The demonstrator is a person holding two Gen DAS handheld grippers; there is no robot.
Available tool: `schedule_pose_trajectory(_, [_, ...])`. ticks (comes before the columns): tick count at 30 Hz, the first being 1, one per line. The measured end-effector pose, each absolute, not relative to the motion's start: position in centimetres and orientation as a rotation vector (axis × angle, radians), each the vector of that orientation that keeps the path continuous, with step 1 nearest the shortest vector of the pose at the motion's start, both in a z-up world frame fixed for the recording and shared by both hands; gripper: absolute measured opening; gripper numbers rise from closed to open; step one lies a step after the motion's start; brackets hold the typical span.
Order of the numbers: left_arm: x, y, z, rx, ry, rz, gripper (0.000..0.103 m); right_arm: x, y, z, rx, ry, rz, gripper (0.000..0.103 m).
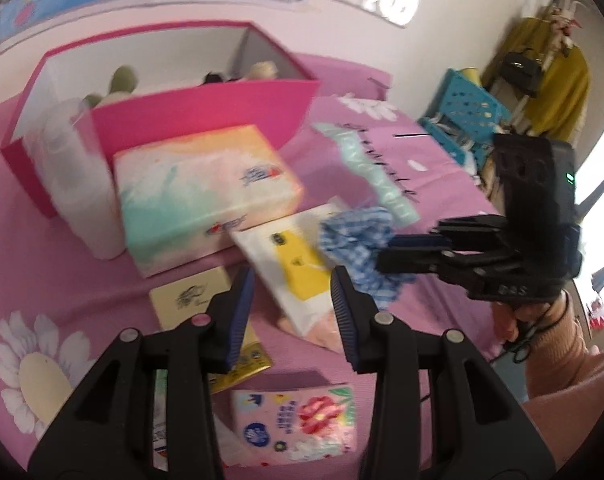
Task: Organize soft objects
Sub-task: 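Grasp the blue gingham scrunchie with the right tool and lift, then carry the scrunchie into the pink box and open the right tool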
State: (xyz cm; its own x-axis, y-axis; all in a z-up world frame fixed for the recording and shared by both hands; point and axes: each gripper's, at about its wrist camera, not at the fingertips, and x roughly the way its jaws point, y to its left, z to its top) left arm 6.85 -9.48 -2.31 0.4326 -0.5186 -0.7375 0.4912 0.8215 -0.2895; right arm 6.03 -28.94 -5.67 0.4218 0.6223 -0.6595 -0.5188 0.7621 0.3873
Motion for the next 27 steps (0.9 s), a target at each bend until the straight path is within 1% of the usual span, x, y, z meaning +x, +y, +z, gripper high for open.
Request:
schedule_pose_trajectory(3, [6.7, -10.2, -1.9, -0.042, 0.929, -0.716, 0.043, 5.9, -28.9, -4.8, 0.153, 0.85, 0.733, 0.012])
schedule_pose_trajectory(4, [6.6, -10.6, -1.8, -0.045, 0.931, -0.746, 0.046, 6.0, -28.8, -4.5, 0.156, 0.842, 0.737, 0.012])
schedule_pose_trajectory(5, [6.6, -11.0, -1.7, -0.048, 0.931, -0.772, 0.05, 6.1, -28.7, -4.1, 0.16, 0.828, 0.741, 0.012])
schedule_pose_trajectory(6, [6.6, -11.3, -1.7, -0.047, 0.929, -0.783, 0.052, 6.0, -28.8, -3.8, 0.166, 0.819, 0.746, 0.012])
schedule_pose_trajectory(13, [7.8, -12.9, -1.3, -0.045, 0.923, -0.802, 0.053, 6.9, -28.7, -2.1, 0.209, 0.76, 0.772, 0.012])
schedule_pose_trajectory(16, [8.8, -12.6, -0.1, -0.062, 0.899, -0.786, 0.046, 7.4, -28.6, -1.1, 0.213, 0.736, 0.779, 0.012])
schedule_pose_trajectory(18, [9.5, -12.6, 0.6, -0.068, 0.881, -0.778, 0.038, 7.9, -28.4, -0.5, 0.208, 0.719, 0.784, 0.012])
schedule_pose_trajectory(24, [12.3, -12.8, 3.4, -0.051, 0.827, -0.723, 0.031, 10.3, -28.1, 2.1, 0.2, 0.656, 0.784, 0.012])
schedule_pose_trajectory(27, [14.0, -12.8, 4.8, -0.04, 0.803, -0.692, 0.031, 12.0, -28.1, 3.2, 0.199, 0.625, 0.766, 0.012])
